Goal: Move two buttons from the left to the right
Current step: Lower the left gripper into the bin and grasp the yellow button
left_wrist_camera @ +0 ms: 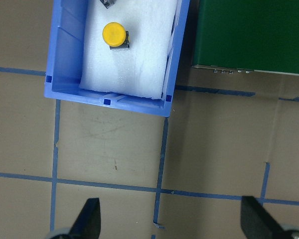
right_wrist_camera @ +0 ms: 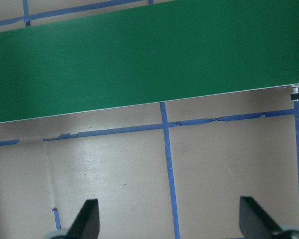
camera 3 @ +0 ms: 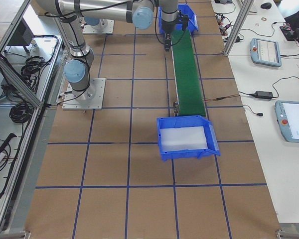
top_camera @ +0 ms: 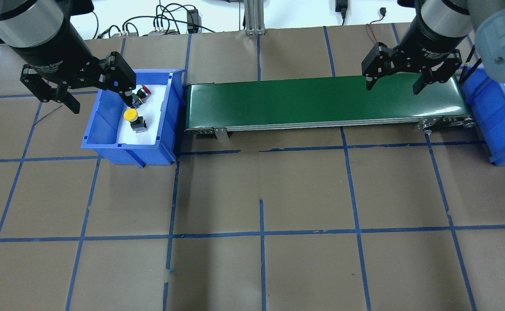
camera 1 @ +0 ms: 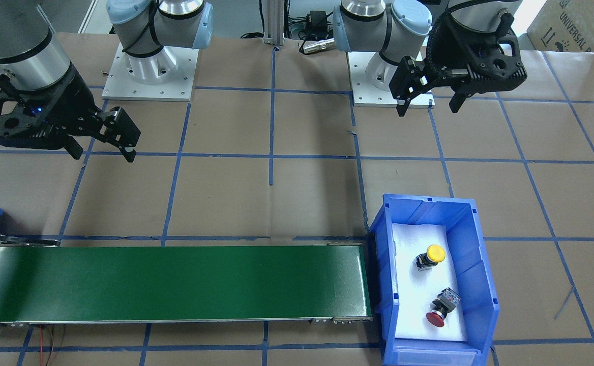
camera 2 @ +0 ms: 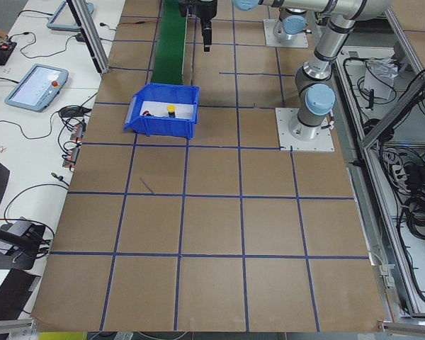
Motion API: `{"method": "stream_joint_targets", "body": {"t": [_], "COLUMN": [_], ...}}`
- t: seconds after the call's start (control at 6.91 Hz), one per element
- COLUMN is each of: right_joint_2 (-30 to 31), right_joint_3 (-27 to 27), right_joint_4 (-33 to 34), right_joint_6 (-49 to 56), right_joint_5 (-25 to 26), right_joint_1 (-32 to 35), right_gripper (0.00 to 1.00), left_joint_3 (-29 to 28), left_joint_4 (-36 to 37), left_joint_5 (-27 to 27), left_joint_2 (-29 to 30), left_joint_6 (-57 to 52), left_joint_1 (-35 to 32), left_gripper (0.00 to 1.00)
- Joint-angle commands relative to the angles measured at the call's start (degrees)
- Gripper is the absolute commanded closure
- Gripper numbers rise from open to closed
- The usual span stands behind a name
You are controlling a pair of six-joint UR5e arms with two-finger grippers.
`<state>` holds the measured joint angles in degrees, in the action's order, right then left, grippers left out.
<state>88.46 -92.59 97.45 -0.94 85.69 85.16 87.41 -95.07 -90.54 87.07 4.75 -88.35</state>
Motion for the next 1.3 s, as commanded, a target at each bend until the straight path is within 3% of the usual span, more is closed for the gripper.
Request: {"method": "stream_joint_targets", "body": {"t": [0.0, 0.29, 0.43, 0.72, 1.16], "right_joint_2": [-0.4, -0.6, -0.7, -0.7, -0.7], "right_joint_3": [0.0, -0.2, -0.2, -0.2, -0.2], "right_joint_4": [1.0, 0.9, 1.0, 1.0, 1.0], "right_joint_6": [-1.5, -2.0, -2.0, -2.0, -1.6], "right_joint_5": [3.1, 3.6, 3.6, 3.6, 3.5], "right_joint_1": [5.5, 5.8, 5.7, 5.7, 5.2], "right_gripper": [0.0, 0.0, 0.0, 0.0, 0.0], "left_joint_3": [0.0, 1.8, 0.9, 0.9, 1.1], "left_joint_4": [0.1, -0.7, 0.9, 12.4, 21.4], "left_joint_5": [0.3, -0.4, 0.1, -0.1, -0.5], "left_joint_2": [0.1, 0.3, 5.4, 16.3, 25.7], "left_joint_6": [0.0, -1.9, -4.5, -5.3, -9.1], "left_joint_1": [-0.2, 0.9, 2.0, 4.1, 7.9], "left_gripper": [0.0, 0.0, 0.0, 0.0, 0.01]}}
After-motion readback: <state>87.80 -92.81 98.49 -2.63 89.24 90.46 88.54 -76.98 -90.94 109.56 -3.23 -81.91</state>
